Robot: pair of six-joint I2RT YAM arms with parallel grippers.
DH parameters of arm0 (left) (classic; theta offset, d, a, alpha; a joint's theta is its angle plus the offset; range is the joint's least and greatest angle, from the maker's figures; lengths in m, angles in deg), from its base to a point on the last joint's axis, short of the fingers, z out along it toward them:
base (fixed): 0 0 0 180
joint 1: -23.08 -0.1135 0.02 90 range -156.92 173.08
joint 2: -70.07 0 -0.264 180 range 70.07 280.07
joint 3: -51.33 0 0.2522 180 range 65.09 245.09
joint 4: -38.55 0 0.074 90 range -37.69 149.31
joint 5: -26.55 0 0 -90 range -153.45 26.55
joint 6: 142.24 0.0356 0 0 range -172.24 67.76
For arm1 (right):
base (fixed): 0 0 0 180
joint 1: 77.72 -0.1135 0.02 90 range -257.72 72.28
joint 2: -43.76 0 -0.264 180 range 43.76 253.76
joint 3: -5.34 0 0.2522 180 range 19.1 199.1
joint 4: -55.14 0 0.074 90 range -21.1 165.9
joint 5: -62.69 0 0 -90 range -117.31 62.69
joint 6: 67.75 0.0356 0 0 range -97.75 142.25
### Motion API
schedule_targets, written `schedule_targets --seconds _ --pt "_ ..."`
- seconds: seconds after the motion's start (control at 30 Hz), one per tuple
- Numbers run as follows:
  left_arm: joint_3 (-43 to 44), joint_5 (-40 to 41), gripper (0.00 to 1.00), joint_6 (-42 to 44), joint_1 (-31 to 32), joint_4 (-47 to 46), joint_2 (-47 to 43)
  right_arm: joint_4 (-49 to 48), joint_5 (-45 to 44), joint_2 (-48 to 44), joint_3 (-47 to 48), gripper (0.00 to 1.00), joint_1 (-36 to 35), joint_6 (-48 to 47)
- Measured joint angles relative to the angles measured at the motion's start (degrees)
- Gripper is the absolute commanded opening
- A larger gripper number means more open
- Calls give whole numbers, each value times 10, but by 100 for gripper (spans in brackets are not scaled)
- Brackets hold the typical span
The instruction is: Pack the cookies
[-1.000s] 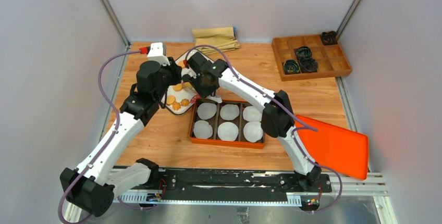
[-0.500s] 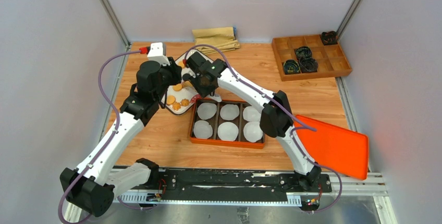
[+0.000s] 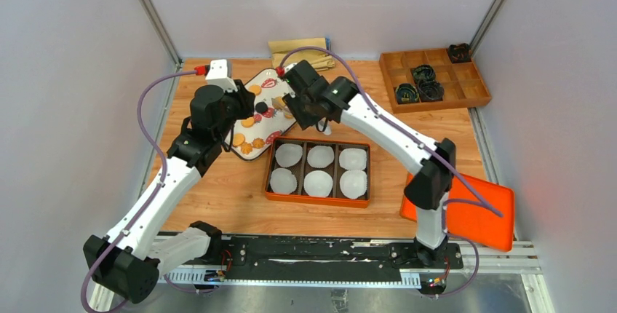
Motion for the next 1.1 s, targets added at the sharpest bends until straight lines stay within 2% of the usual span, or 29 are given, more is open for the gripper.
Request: schedule_targets --seconds 0.27,0.47,0.63,0.67,0.87,1.1 --pt "0 -17 31 -13 0 -2 9 -12 -5 -127 -147 10 -37 12" --pt "0 -23 31 -16 0 -1 9 0 -2 -153 -225 10 -90 35" --pt "0 -27 32 -20 0 1 9 5 -1 -164 -244 10 -108 51" --pt "0 -27 32 -22 0 1 8 5 -1 -164 -244 11 -108 54" --pt "0 -27 35 -22 0 4 -1 8 -7 -163 -244 35 -108 65" --pt "0 -27 37 -22 0 6 -6 30 -13 -150 -244 48 -108 72"
